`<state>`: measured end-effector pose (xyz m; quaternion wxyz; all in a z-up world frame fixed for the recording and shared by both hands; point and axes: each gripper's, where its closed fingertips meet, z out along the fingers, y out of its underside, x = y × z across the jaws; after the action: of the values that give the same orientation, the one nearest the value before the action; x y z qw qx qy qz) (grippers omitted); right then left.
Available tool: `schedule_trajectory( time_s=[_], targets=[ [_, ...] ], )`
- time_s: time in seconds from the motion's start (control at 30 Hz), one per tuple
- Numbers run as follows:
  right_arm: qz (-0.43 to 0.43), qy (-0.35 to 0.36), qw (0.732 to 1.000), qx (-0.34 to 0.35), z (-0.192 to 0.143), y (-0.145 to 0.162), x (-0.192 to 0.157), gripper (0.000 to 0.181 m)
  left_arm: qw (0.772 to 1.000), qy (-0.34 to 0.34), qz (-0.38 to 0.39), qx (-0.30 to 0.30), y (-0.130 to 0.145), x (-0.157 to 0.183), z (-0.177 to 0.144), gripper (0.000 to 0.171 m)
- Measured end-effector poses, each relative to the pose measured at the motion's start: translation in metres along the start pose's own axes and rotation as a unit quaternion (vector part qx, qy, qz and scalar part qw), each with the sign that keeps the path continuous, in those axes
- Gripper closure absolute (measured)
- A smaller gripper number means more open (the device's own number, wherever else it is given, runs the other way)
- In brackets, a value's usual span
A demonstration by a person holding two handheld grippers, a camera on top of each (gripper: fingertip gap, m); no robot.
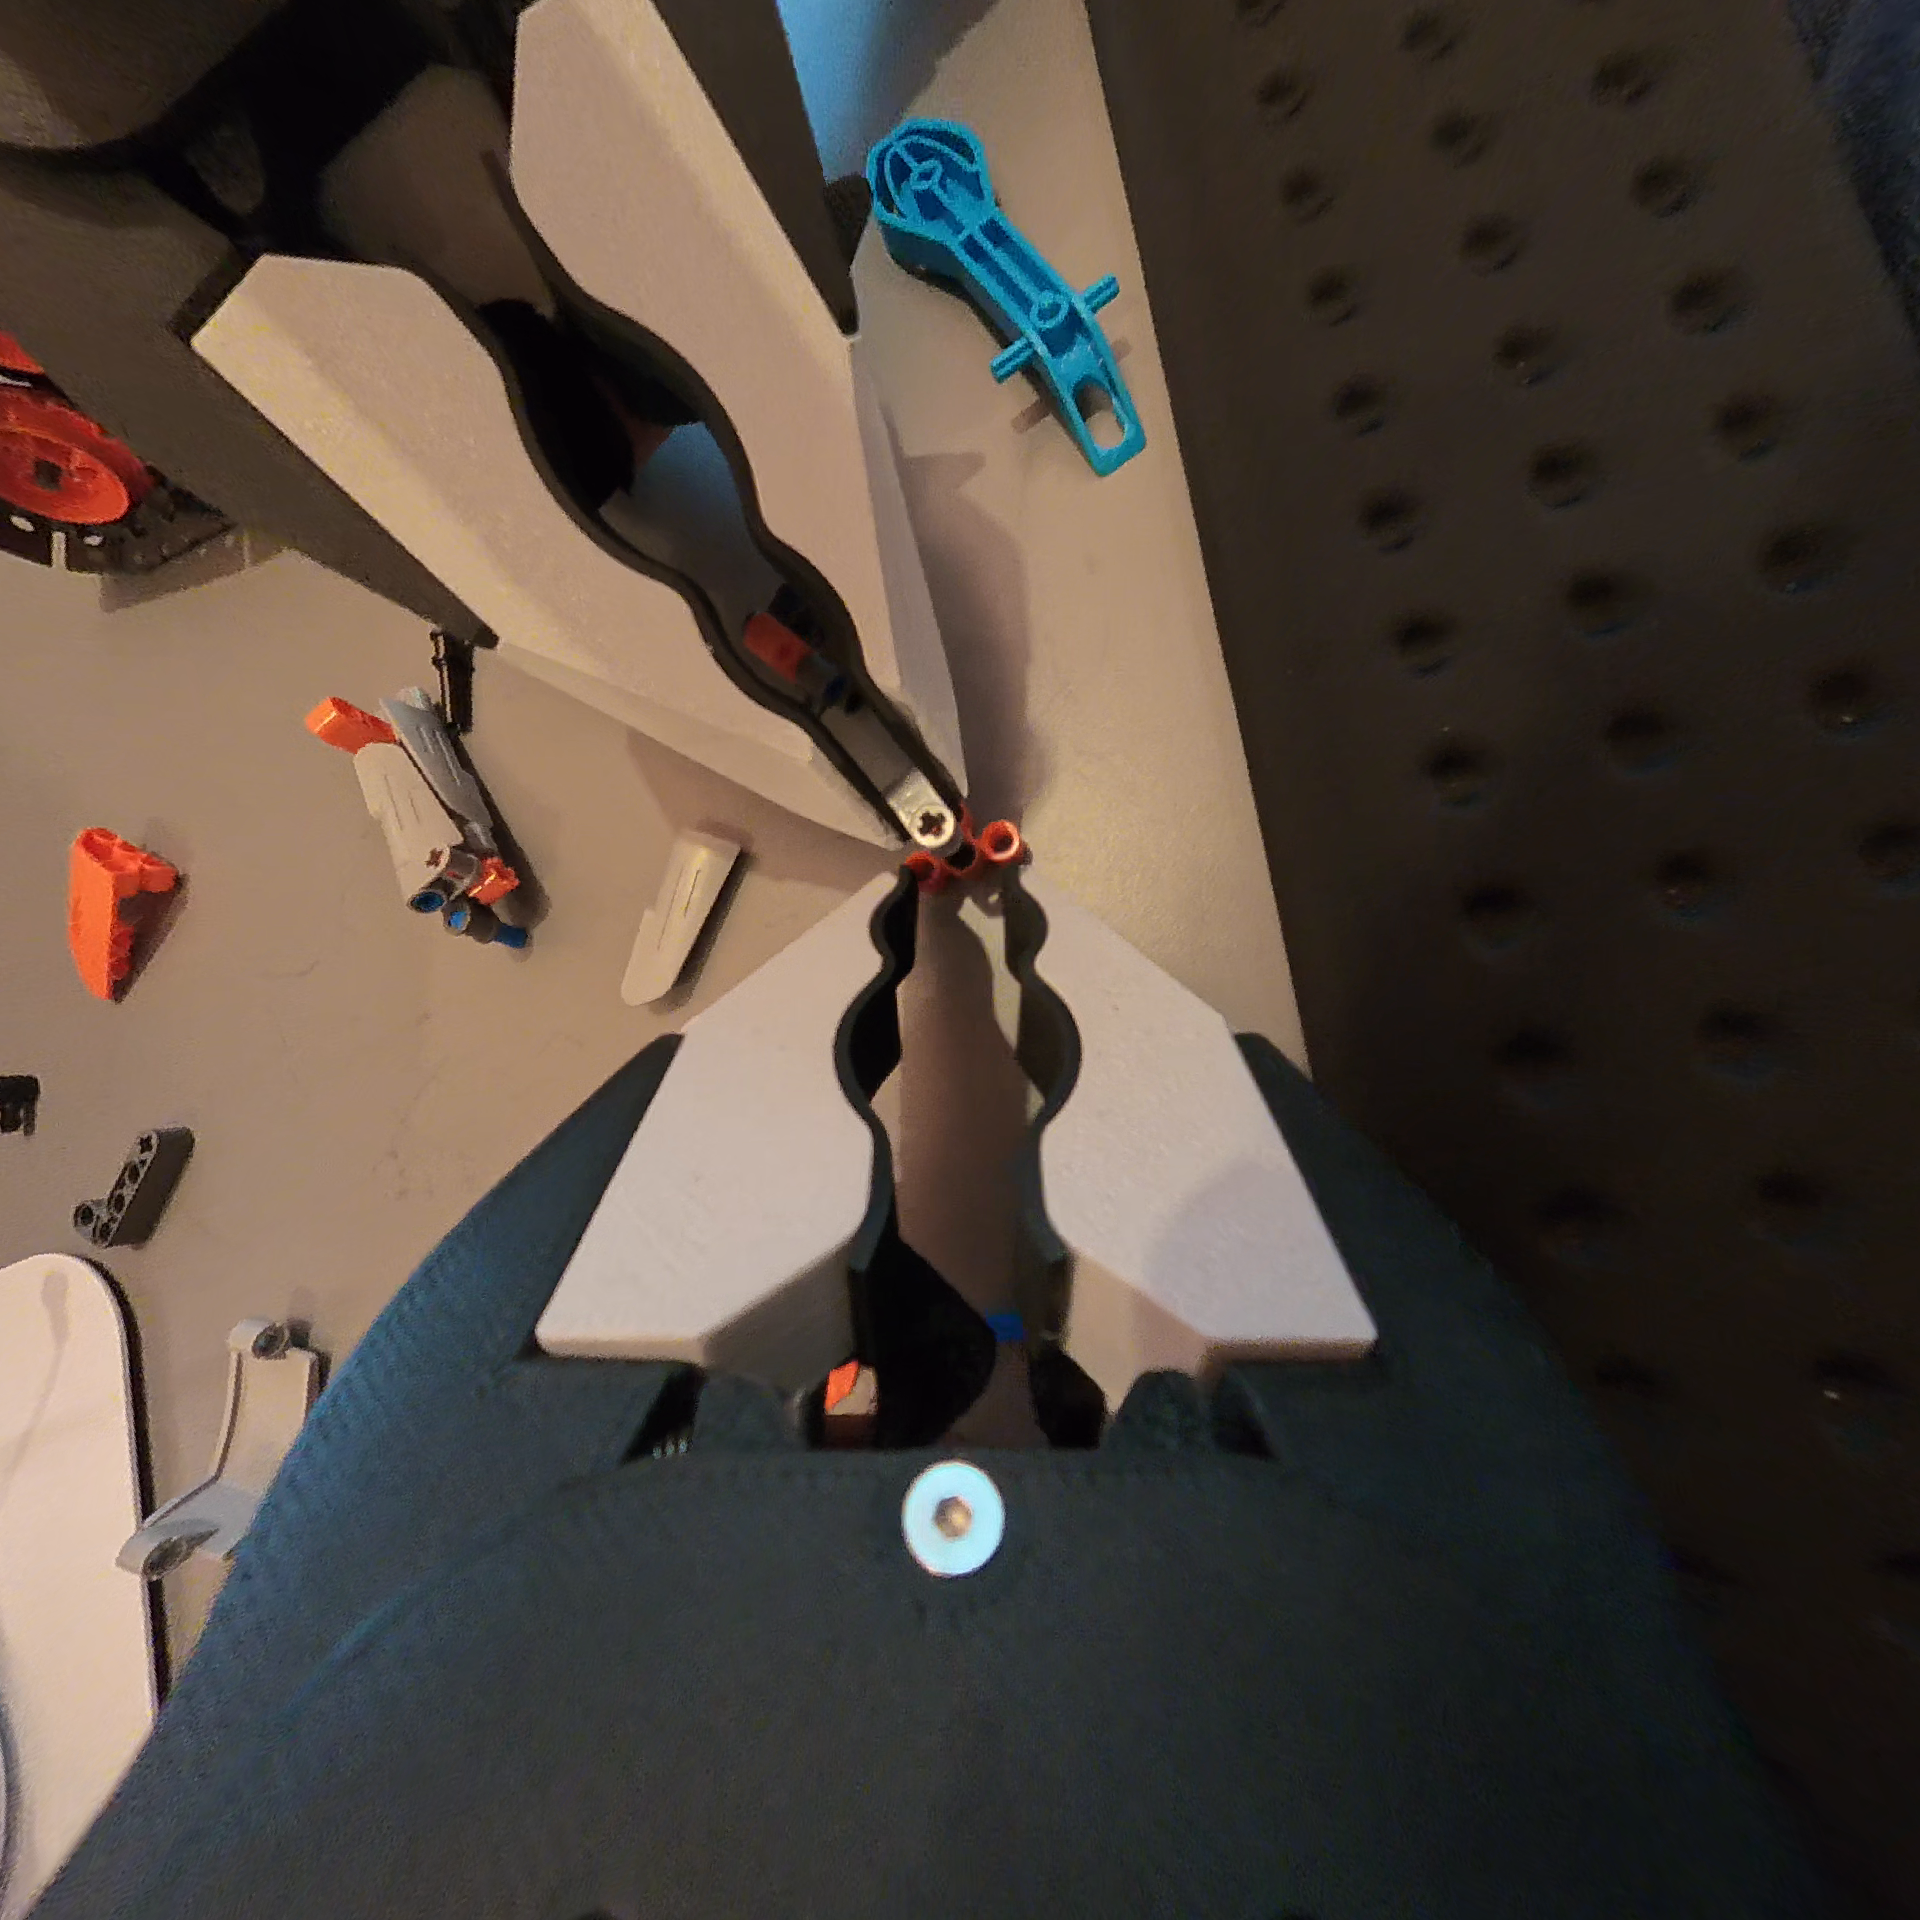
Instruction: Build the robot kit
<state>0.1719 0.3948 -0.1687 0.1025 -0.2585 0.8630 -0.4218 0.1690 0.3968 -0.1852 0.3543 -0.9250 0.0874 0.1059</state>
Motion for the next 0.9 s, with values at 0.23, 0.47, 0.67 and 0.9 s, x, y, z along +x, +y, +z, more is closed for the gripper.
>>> schedule_trajectory(
  time_s=[0.23,0.47,0.67,0.9],
  targets=[
    [0.000,0.006,1.000,-0.017,0.0015,0.0001,-0.0016,0.175,1.000,-0.003,-0.009,0.001,-0.0021,0.0017,0.0038,0.149],
    [0.015,0.019,0.999,-0.036,0.0017,0.0014,-0.0015,0.175,1.000,0.000,-0.024,0.005,-0.0026,0.0024,0.0048,0.150],
    [0.026,0.042,0.997,-0.053,0.0018,0.0024,-0.0014,0.175,1.000,-0.001,-0.029,0.005,-0.0028,0.0025,0.0051,0.150],
    [0.049,0.069,0.995,-0.059,0.0022,0.0040,-0.0016,0.175,0.999,-0.005,-0.033,0.006,-0.0031,0.0026,0.0053,0.150]
  ],
)
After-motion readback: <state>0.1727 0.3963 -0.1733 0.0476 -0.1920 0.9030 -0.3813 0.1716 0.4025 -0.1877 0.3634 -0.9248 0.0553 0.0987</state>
